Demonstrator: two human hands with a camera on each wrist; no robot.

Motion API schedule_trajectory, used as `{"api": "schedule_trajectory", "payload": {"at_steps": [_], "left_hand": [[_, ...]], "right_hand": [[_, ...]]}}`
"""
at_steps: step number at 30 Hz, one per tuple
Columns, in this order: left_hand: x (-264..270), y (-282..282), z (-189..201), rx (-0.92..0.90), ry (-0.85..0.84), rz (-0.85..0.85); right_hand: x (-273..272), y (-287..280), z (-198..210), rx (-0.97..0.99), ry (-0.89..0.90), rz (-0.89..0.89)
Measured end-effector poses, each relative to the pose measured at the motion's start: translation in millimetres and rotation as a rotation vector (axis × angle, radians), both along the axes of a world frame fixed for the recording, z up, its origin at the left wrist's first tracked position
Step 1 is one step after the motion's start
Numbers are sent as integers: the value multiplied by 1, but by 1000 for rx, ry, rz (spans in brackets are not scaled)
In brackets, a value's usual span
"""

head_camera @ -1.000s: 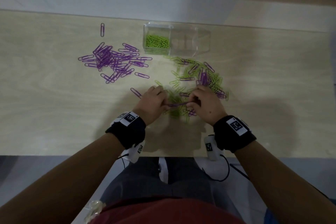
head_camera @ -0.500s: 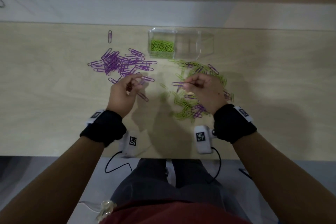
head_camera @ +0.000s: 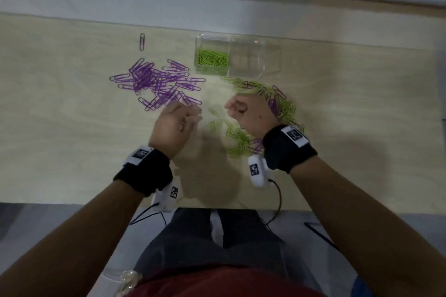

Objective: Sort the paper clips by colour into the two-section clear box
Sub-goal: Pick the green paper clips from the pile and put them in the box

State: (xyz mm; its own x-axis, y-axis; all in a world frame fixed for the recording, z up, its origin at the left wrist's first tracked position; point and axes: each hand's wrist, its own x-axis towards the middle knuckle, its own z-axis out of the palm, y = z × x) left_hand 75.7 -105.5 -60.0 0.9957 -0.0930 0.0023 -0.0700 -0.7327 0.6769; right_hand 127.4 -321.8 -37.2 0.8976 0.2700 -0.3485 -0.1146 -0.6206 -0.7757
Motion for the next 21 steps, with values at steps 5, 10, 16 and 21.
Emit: {"api": "schedule_trajectory", "payload": {"at_steps": [5, 10, 16, 21], "left_hand": [[-23, -77, -9, -46, -67, -454], [-21, -105, -19, 157, 47, -578], [-8, -81, -16, 133, 56, -442], [-7, -100, -9, 170, 39, -489]], "right_hand": [[-49, -74, -5, -230, -125, 192], [-79, -84, -17, -316, -232, 248], [-84, -79, -34, -353, -279, 188], [-90, -79, -35, -332, -329, 178]]}}
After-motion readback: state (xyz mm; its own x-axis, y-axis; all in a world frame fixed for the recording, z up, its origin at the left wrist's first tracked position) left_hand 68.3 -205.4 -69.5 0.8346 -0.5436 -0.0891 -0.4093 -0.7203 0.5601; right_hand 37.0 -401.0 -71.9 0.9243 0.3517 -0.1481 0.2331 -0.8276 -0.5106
